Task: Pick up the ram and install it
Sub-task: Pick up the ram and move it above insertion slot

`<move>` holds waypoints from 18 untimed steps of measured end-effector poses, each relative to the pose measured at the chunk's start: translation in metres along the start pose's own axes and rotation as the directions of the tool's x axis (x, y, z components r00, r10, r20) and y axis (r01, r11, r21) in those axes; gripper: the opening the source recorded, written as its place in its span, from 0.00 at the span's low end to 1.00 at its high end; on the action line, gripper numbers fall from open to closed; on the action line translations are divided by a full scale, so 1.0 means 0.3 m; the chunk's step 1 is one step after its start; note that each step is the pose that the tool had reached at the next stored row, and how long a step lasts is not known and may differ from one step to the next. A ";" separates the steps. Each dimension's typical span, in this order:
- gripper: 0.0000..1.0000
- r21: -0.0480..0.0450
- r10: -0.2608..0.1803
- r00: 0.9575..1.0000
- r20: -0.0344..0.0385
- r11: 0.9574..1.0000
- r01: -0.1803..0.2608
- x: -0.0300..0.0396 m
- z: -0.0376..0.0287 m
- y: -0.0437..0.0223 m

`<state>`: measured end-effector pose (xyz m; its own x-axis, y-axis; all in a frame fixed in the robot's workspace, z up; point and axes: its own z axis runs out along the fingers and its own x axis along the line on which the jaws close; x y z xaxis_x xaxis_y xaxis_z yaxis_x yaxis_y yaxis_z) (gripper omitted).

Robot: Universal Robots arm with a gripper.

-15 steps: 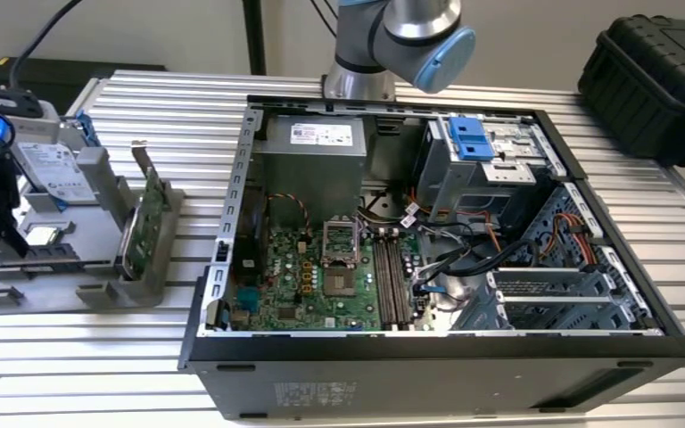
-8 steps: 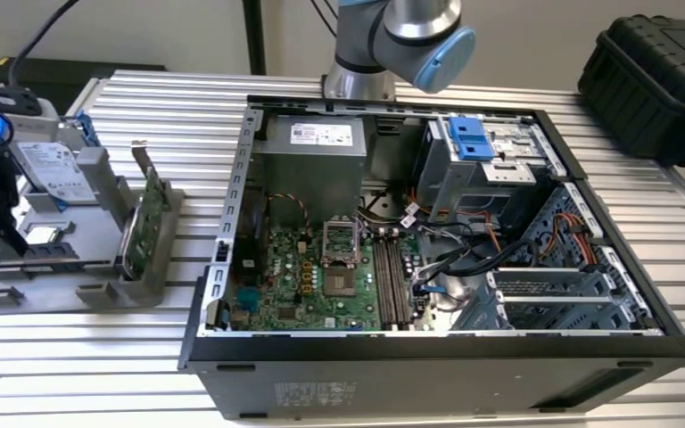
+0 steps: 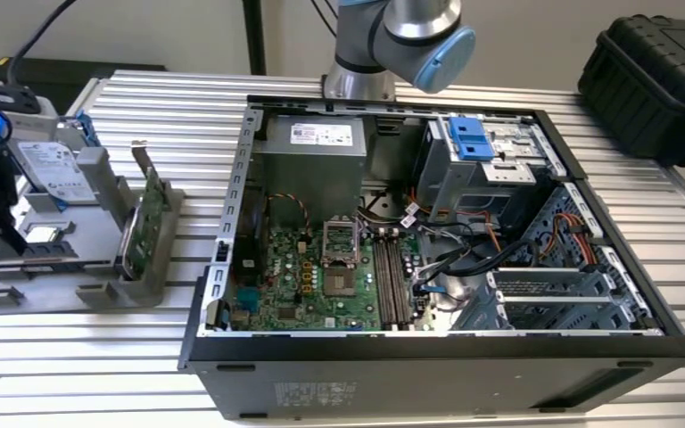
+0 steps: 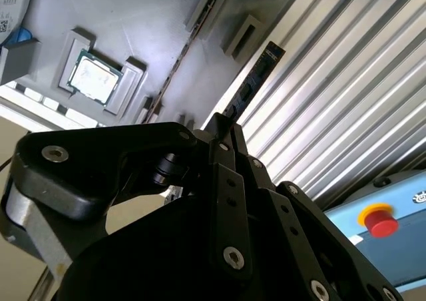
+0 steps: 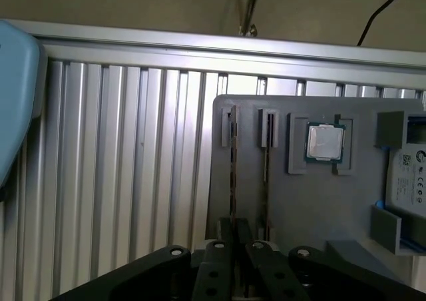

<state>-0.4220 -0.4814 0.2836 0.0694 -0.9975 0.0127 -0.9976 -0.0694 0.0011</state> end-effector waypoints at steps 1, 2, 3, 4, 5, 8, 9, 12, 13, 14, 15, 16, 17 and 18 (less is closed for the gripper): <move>0.00 0.000 0.000 1.000 0.000 1.000 0.000 0.000 -0.001 0.000; 0.00 0.000 0.000 1.000 0.000 1.000 0.000 0.000 -0.002 0.000; 0.00 0.000 0.000 1.000 0.000 1.000 0.000 0.000 -0.002 0.000; 0.00 0.000 0.000 1.000 0.000 1.000 0.000 0.000 -0.003 0.000; 0.00 0.000 0.000 1.000 0.000 1.000 0.000 0.000 -0.004 0.000; 0.00 0.000 0.000 1.000 0.000 1.000 0.000 0.000 -0.007 0.000; 0.00 0.000 0.000 1.000 0.000 1.000 0.000 0.000 -0.008 0.000; 0.00 0.000 0.000 1.000 0.000 1.000 0.000 0.000 -0.011 0.000; 0.00 0.000 0.000 1.000 0.000 1.000 0.000 0.000 -0.011 0.000; 0.00 0.000 0.000 1.000 0.000 1.000 0.000 0.000 -0.013 0.000; 0.00 0.000 0.000 1.000 0.000 1.000 0.000 0.000 -0.014 0.000; 0.00 0.000 0.000 1.000 0.000 1.000 0.000 0.000 -0.016 0.000; 0.00 0.000 0.000 1.000 0.000 1.000 0.000 0.000 -0.017 0.000; 0.00 0.000 0.000 1.000 0.000 1.000 0.000 0.000 -0.019 0.000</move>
<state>-0.4220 -0.4814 0.2893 0.0694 -0.9975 0.0127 -0.9976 -0.0694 0.0011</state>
